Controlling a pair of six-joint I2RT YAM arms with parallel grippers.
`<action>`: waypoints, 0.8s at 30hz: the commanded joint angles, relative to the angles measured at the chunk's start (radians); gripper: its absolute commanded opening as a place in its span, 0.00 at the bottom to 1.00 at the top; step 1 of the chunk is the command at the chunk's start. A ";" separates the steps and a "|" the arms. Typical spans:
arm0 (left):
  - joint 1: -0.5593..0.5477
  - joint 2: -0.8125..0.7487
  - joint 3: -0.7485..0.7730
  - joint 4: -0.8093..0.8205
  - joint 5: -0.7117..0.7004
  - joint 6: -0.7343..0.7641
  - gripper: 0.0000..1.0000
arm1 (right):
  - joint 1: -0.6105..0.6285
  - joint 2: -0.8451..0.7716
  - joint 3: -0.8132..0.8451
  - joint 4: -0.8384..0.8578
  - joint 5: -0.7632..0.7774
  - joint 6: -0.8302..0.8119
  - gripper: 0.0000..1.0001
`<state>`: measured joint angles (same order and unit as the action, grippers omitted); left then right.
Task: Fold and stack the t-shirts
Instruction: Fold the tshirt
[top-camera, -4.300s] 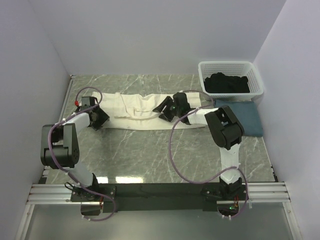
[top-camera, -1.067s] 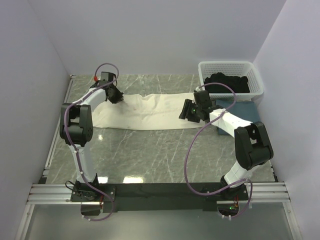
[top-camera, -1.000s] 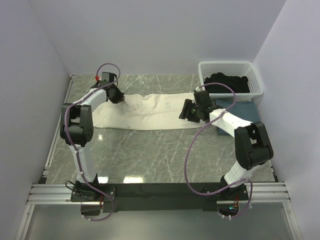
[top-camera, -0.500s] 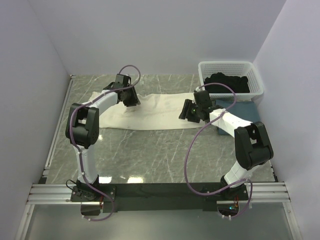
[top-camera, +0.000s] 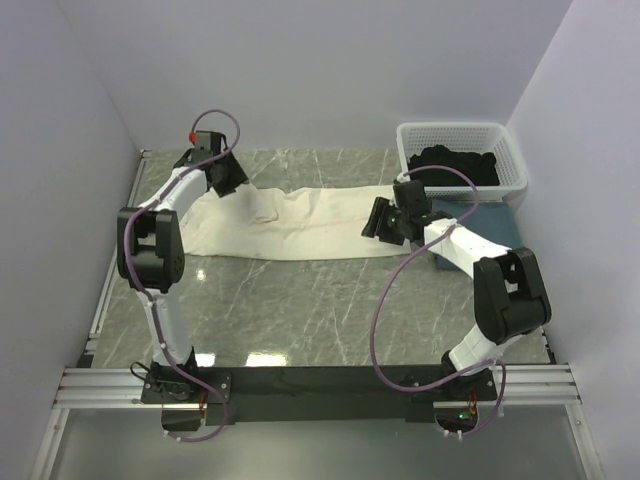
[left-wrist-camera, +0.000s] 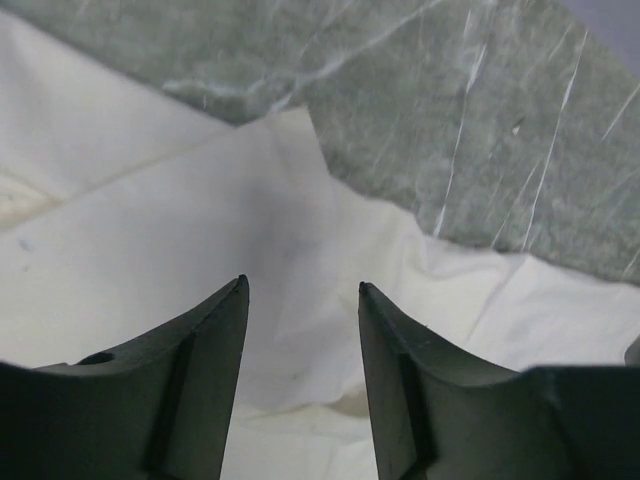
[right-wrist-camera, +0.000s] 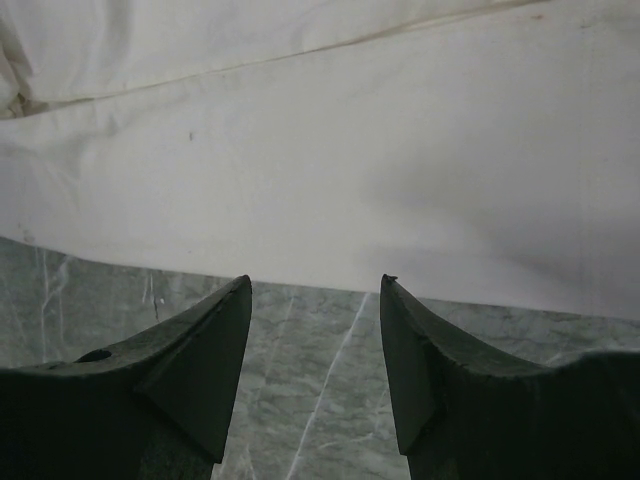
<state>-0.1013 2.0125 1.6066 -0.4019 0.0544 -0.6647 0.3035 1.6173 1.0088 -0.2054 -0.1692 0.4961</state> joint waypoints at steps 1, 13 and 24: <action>-0.023 0.064 0.101 -0.023 -0.051 -0.013 0.51 | -0.012 -0.060 -0.016 0.003 -0.012 -0.008 0.61; -0.038 0.204 0.208 -0.011 -0.093 -0.006 0.47 | -0.010 -0.115 -0.076 -0.011 0.000 -0.008 0.61; -0.087 0.253 0.219 -0.028 -0.194 0.027 0.40 | -0.010 -0.151 -0.113 -0.012 0.005 -0.005 0.61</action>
<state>-0.1802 2.2581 1.7847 -0.4324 -0.0879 -0.6640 0.2985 1.5150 0.9058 -0.2279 -0.1753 0.4965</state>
